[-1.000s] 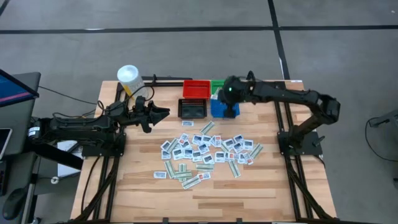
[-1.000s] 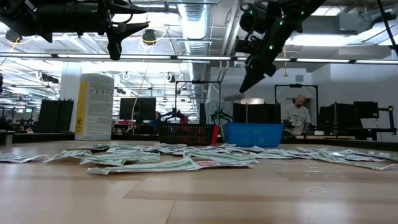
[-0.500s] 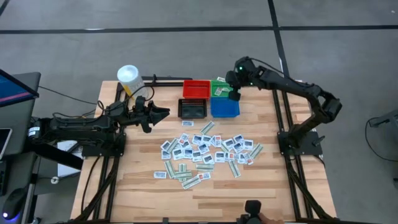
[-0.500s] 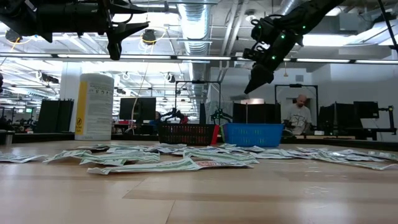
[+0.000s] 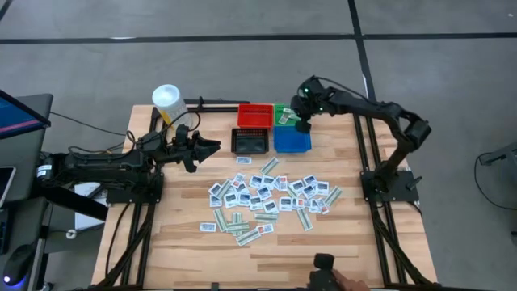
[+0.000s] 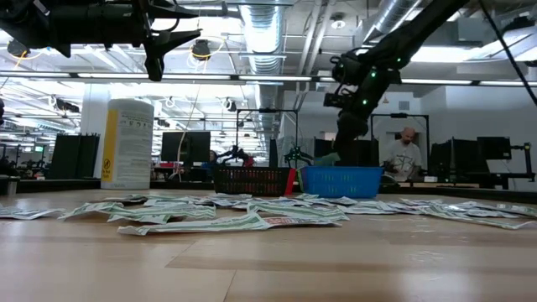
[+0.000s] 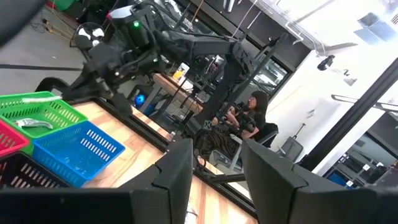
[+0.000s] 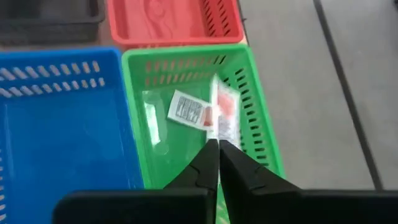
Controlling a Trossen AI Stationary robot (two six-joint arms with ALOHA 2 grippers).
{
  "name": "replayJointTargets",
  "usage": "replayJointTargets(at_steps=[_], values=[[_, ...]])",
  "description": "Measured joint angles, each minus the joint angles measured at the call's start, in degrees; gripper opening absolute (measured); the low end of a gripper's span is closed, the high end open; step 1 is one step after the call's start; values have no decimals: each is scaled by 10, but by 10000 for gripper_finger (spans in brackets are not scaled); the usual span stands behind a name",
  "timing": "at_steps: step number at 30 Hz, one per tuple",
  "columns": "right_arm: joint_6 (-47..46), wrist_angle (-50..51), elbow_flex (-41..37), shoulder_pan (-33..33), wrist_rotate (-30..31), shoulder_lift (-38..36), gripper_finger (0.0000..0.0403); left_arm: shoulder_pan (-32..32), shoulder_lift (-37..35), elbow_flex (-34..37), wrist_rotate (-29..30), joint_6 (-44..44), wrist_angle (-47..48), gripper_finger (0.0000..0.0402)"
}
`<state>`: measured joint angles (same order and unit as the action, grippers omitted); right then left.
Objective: Pick & Place First Aid Supplies
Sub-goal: Put the ointment pack into the green basket
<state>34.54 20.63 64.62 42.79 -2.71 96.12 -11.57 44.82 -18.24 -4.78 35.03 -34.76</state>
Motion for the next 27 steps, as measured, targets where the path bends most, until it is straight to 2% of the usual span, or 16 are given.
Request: replayJointTargets(at_steps=[5,11,14,20,27], values=[[-16,-3,0,-4,36,5,59,0,0,0,0,0,0,140],[-74,22,0,-25,42,-43,105,0,0,0,0,0,0,140],[-111,41,0,-56,28,-82,108,0,0,0,0,0,0,140],[-165,61,0,-142,-37,-131,101,0,0,0,0,-2,0,140],[-163,107,0,-257,-68,-102,102,0,0,0,0,-2,0,140]])
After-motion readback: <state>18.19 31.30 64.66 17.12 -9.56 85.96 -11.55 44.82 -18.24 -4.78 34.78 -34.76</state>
